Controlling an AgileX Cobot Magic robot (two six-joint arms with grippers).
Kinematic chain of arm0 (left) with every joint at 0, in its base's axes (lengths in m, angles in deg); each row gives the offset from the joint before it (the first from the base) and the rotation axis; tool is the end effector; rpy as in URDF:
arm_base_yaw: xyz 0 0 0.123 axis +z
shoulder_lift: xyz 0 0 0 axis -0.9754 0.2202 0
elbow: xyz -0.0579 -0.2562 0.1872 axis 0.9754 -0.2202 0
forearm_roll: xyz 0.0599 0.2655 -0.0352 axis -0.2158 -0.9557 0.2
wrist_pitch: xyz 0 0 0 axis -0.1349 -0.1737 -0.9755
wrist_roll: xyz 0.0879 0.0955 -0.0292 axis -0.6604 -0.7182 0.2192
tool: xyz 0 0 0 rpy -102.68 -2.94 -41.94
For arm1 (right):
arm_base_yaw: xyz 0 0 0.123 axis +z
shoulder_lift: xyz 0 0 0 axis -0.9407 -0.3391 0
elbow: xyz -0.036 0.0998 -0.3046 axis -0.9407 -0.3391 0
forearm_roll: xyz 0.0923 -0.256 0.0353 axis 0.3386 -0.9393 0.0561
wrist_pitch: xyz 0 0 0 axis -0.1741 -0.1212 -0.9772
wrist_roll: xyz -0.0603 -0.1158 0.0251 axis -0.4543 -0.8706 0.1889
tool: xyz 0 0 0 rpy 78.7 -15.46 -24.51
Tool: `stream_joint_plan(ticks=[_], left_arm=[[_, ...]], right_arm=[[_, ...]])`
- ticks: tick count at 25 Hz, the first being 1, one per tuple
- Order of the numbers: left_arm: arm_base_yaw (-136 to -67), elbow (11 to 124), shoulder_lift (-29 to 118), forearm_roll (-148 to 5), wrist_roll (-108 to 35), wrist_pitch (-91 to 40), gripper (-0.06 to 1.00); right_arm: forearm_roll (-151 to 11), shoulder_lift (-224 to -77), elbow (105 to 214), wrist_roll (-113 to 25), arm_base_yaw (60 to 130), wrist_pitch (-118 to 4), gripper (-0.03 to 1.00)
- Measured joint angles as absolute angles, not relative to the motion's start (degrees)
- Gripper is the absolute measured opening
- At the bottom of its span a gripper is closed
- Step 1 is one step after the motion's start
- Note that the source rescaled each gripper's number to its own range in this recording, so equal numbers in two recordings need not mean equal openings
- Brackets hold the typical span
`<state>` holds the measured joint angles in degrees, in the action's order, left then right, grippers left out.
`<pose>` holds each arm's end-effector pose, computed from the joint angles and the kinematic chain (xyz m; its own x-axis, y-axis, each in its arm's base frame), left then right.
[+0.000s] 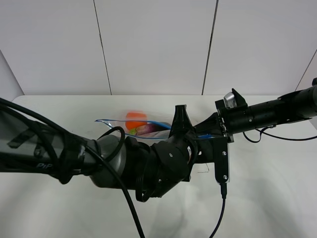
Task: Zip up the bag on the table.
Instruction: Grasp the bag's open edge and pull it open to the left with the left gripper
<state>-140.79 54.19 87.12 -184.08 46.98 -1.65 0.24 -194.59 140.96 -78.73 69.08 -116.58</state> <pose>0.2660 -0.3974 0.1419 0.3253 0.9120 -0.2499 0.6194 -0.0059 0.7850 0.3825 0.1143 0.1403 -0.9860 0.0394 -0.1621 -0.1324 0.4066 0.9040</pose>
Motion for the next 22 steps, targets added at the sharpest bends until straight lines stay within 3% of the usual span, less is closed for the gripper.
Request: stream_joint_plan(ticks=[6, 22], left_arm=[[-140.8, 54.2, 87.1, -184.1, 47.0, -1.9, 0.05], [-139.5, 54.2, 87.1, -184.1, 46.5, -3.9, 0.0]], right_arm=[[0.3, -194.6, 141.0, -78.7, 69.1, -116.6, 0.0], [0.5, -194.6, 141.0, -78.7, 69.1, -116.4, 0.0]])
